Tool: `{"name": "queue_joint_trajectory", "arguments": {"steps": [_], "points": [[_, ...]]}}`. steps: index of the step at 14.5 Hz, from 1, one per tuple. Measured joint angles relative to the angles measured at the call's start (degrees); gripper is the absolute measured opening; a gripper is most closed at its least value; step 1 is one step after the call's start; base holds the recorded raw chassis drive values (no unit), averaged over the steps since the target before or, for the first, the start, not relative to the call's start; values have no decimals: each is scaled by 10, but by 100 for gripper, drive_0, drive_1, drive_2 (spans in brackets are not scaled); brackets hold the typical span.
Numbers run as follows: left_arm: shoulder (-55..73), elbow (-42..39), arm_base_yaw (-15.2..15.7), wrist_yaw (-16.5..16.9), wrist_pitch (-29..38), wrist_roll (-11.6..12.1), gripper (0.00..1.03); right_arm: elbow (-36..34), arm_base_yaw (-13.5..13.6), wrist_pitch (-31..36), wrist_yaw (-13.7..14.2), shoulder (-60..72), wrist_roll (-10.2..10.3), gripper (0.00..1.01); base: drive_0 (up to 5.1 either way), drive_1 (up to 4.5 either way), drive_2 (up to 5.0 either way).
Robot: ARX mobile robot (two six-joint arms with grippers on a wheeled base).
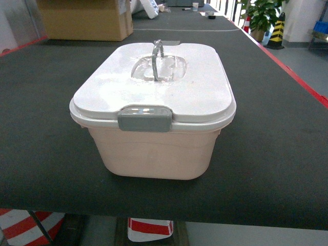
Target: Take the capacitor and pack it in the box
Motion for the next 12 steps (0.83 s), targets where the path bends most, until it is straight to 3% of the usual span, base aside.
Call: {"name": "queue_joint_trajectory", "arguments": {"steps": [12], "points": [[0, 0, 0, 0, 0, 0, 98, 0, 0, 0, 0, 0, 0, 98, 0, 0, 0]]}}
